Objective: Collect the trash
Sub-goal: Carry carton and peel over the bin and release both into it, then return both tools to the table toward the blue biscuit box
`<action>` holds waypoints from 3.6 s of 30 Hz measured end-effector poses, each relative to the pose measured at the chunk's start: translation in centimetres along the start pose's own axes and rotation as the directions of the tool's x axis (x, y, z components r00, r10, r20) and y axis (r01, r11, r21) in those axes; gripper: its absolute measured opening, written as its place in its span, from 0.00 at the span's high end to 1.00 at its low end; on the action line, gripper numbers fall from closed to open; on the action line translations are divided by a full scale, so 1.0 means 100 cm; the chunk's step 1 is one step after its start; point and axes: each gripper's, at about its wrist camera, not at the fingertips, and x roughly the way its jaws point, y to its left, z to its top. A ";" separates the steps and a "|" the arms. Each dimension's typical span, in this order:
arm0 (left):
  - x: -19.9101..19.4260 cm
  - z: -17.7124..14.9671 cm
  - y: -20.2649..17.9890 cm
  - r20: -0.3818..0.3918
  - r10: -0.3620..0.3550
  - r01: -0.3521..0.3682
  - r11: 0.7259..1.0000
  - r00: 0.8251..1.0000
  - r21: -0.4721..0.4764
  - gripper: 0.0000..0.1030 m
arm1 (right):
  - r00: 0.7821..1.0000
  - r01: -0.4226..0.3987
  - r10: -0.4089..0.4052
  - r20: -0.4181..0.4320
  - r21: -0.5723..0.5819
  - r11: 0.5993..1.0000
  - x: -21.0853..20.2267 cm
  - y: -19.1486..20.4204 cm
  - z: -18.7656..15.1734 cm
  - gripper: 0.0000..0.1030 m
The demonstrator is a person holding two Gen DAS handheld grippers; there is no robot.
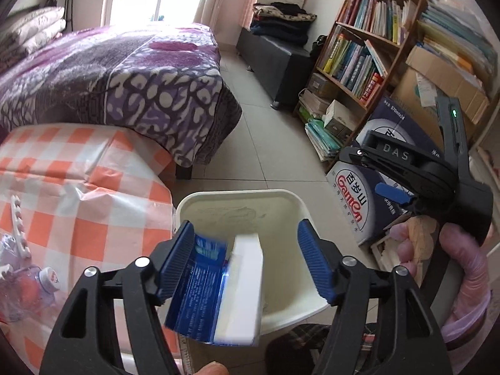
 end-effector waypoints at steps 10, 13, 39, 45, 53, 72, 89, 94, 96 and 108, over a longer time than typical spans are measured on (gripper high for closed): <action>-0.004 -0.002 0.021 -0.006 0.112 -0.112 0.993 0.994 -0.039 0.28 | 0.995 0.085 -0.080 0.061 -0.077 0.993 -0.001 0.019 -0.009 0.07; -0.007 -0.003 0.030 0.002 0.180 -0.180 0.983 0.984 -0.034 0.26 | 0.994 0.098 -0.091 0.066 -0.118 0.988 0.001 0.032 -0.015 0.07; -0.072 -0.044 0.213 -0.202 0.703 -0.715 0.699 0.682 0.021 0.20 | 0.997 -0.015 -0.015 -0.078 -0.369 0.929 0.038 0.158 -0.094 0.07; -0.103 -0.052 0.271 -0.279 0.733 -0.761 0.649 0.620 0.014 0.20 | 0.993 -0.050 0.001 -0.117 -0.419 0.907 0.045 0.179 -0.109 0.07; -0.153 -0.073 0.349 -0.378 0.749 -0.788 0.611 0.544 0.077 0.20 | 0.980 -0.177 0.091 -0.179 -0.553 0.815 0.041 0.215 -0.136 0.07; -0.108 -0.095 0.399 -0.378 0.700 -0.698 0.696 0.606 0.169 0.91 | 0.886 -0.457 0.311 -0.346 -0.769 0.446 0.012 0.284 -0.207 0.07; -0.198 -0.082 0.429 -0.340 0.541 -0.635 0.707 0.769 -0.311 0.99 | 0.752 -0.658 0.337 -0.566 -0.629 0.413 -0.018 0.366 -0.321 0.07; -0.205 -0.090 0.449 -0.372 0.544 -0.657 0.656 0.752 -0.371 0.98 | 0.747 -0.659 0.292 -0.597 -0.610 0.440 -0.018 0.410 -0.365 0.07; -0.209 -0.090 0.455 -0.367 0.545 -0.657 0.642 0.754 -0.396 0.90 | 0.780 -0.619 0.266 -0.566 -0.637 0.460 -0.016 0.426 -0.377 0.06; -0.230 -0.091 0.495 -0.338 0.542 -0.628 0.549 0.770 -0.551 0.30 | 0.843 -0.537 0.249 -0.477 -0.709 0.457 -0.022 0.452 -0.401 0.06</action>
